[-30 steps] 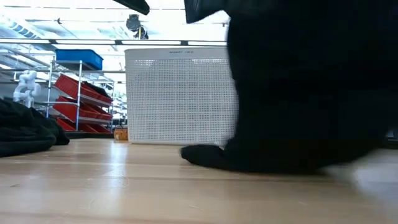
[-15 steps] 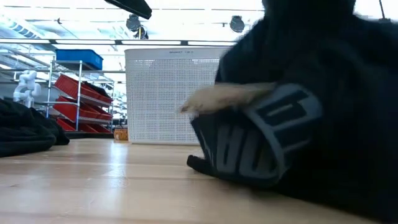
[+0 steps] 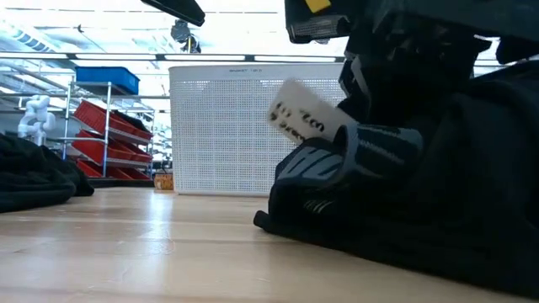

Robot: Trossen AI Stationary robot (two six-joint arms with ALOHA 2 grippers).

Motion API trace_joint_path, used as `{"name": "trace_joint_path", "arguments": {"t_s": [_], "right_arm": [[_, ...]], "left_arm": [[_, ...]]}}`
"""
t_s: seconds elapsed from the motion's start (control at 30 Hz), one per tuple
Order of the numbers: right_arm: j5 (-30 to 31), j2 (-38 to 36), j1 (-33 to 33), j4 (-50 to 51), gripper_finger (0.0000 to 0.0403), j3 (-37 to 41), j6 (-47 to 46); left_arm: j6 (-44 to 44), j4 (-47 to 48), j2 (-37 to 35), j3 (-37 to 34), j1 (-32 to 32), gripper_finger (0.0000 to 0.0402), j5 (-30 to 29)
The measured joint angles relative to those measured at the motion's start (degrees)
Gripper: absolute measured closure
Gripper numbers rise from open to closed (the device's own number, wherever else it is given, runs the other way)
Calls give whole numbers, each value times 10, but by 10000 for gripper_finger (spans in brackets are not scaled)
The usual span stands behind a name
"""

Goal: Fold laundry
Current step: Fold the black underwear, then put the folded black underwear into the white laundry bin

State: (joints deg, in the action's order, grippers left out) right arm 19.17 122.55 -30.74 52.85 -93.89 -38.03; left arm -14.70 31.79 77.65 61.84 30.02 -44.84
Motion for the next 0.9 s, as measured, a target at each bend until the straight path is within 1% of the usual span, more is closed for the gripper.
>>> {"name": "trace_joint_path", "arguments": {"t_s": [0.17, 0.3, 0.4, 0.5, 0.57, 0.67, 0.73, 0.8, 0.9], "right_arm": [[-7, 11, 10, 4, 171, 9, -47], [-51, 32, 28, 3, 156, 10, -66], [-73, 50, 36, 1, 146, 9, -72], [-117, 58, 44, -7, 144, 8, -65], [-128, 60, 44, -21, 148, 8, -62], [-136, 59, 42, -41, 166, 9, -58], [-144, 59, 42, -50, 188, 11, -47], [-151, 59, 42, -59, 217, 11, -33], [-154, 59, 42, -62, 275, 11, -17]], "left_arm": [[0, -7, 0, 0, 0, 238, 0], [0, -14, 0, 0, 0, 238, 10], [0, -14, 0, 0, 0, 238, 12], [0, -14, 0, 0, 0, 238, 12], [0, -13, 0, 0, 0, 238, 12], [1, -13, 0, 0, 0, 238, 13], [1, -13, 0, 0, 0, 238, 13], [1, -13, 0, 0, 0, 238, 13], [1, -13, 0, 0, 0, 238, 13]]}}
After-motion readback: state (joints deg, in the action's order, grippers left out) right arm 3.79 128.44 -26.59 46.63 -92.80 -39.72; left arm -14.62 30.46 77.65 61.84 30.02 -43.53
